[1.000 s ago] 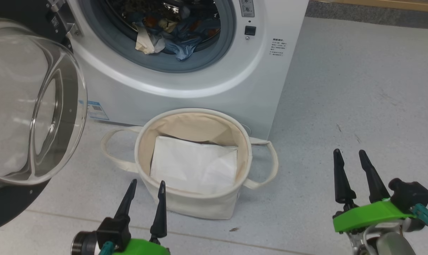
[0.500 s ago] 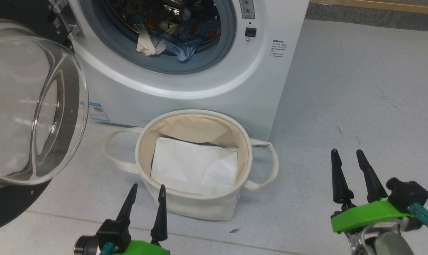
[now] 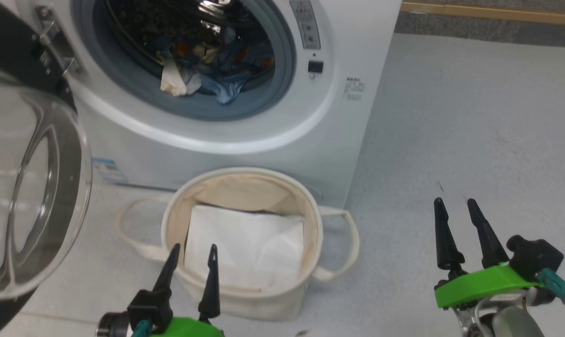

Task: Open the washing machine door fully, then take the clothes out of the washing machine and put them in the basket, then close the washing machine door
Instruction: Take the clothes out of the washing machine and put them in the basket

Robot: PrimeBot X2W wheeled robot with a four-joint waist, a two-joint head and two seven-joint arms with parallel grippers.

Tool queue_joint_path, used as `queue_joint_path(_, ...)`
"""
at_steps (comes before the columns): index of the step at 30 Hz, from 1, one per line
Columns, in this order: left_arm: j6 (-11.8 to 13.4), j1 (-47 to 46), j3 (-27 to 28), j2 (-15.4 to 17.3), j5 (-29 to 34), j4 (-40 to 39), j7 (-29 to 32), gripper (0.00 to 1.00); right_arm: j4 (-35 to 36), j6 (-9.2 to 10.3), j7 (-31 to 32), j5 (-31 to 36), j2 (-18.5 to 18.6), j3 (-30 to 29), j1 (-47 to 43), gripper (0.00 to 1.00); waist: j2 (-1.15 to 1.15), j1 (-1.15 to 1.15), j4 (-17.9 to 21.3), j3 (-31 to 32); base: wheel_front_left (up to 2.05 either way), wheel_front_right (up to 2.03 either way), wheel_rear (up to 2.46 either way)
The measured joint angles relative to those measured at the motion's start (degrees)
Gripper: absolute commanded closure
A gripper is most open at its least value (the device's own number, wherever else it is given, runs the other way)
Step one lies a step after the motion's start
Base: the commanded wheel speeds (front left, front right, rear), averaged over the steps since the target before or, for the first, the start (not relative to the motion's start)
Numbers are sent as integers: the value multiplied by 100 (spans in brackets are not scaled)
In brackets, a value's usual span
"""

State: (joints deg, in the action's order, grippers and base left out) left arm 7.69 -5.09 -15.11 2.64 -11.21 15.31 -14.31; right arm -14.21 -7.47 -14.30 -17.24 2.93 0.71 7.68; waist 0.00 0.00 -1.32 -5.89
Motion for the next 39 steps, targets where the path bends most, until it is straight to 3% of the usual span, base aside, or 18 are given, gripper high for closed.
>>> queue_joint_path(3, 120, -24, 60, -1, 2, -22, -1, 0, 1, 0, 0, 0, 1, 21, 4, 0, 0, 0, -7, -2, 164, -164, -1)
queue_joint_path(11, 121, -66, 60, -2, 145, -110, 0, 0, 198, 0, 0, -71, -5, 515, 9, 0, 0, 0, -39, -34, 91, -91, 0)
queue_joint_path(32, 216, -103, 80, 1, 267, -142, -1, 0, 238, 0, 0, -56, -3, 624, 5, 0, 0, 0, -51, -279, 4, -4, 0)
queue_joint_path(39, 348, -777, 163, 133, 499, 171, 0, 0, 282, 0, 0, 53, -3, 871, 24, 0, 0, 0, 46, -682, 0, 0, 0)
